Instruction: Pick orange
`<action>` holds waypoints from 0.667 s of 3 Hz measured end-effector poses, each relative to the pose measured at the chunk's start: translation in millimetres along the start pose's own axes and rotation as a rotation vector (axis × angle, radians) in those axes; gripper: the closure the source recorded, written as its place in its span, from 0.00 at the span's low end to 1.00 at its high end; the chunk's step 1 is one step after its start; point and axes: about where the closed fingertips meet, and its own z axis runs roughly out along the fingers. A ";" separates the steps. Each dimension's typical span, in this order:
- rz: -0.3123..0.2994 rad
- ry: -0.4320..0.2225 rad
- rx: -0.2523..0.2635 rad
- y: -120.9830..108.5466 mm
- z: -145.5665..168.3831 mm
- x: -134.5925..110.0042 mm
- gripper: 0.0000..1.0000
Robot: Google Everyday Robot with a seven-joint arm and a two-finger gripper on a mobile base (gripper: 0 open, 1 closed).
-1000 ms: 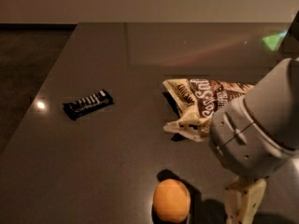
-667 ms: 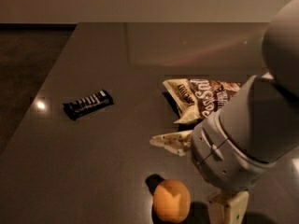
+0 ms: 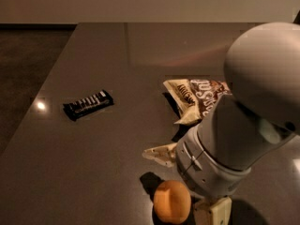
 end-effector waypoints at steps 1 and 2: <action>0.017 -0.007 -0.011 -3.5 8.8 8.5 0.02; 0.029 -0.013 -0.018 -4.4 13.5 13.1 0.26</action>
Offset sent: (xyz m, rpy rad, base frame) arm 0.0108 -0.0065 -0.0252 0.0004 0.0542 -0.0296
